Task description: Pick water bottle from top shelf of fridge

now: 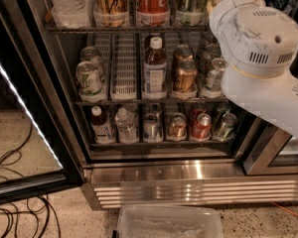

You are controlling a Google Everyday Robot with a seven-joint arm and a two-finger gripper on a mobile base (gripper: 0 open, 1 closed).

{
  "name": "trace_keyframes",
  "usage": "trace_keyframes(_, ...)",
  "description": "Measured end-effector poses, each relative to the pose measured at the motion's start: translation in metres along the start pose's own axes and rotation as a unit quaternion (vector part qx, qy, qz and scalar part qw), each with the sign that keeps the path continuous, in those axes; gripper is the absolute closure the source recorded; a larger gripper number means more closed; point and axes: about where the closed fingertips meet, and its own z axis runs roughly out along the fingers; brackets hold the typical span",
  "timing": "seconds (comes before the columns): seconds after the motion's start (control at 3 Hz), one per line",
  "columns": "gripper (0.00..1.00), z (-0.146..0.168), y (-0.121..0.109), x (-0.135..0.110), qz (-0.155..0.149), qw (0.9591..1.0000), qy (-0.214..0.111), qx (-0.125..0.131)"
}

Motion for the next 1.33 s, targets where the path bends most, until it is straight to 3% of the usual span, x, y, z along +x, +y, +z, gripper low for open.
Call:
trace_keyframes(0.67, 0.82, 0.000, 0.000, 0.000, 0.000, 1.0000, 0.000, 0.000)
trace_keyframes(1.0, 1.00, -0.001, -0.003, -0.016, 0.003, 0.9999, -0.014, 0.000)
trace_keyframes(1.33, 1.00, -0.006, -0.011, -0.040, 0.013, 0.9993, -0.036, 0.003)
